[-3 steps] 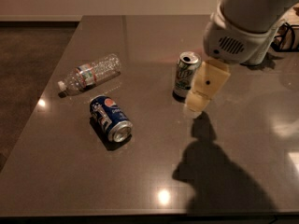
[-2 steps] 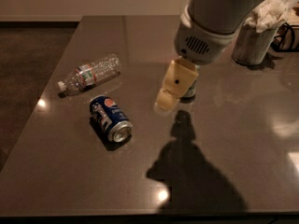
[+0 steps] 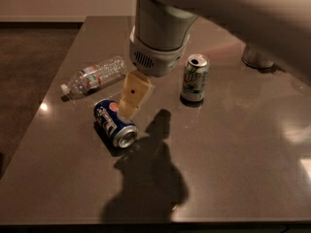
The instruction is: Place pepsi can upright
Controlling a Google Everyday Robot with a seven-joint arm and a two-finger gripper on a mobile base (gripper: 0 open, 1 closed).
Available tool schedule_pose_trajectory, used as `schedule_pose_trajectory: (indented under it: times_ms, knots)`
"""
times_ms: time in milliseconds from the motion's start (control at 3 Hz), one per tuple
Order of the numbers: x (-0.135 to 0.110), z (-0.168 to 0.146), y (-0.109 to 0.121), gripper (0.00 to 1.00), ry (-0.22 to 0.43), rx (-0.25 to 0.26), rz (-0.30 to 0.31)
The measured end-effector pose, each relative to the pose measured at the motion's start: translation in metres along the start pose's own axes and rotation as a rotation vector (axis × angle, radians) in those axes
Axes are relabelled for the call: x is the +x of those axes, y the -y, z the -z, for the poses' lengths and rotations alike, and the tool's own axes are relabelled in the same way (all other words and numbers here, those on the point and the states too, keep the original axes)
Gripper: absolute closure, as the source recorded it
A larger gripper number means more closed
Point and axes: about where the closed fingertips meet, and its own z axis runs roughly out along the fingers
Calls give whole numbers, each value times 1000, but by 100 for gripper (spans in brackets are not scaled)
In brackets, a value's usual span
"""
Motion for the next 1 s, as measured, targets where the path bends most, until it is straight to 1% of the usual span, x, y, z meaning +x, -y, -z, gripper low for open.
schedule_pose_trajectory:
  times_ms: [333, 1000]
  knots:
    - [-21, -22, -11, 0, -31, 11, -28]
    - [-25, -22, -13, 0, -40, 21, -62]
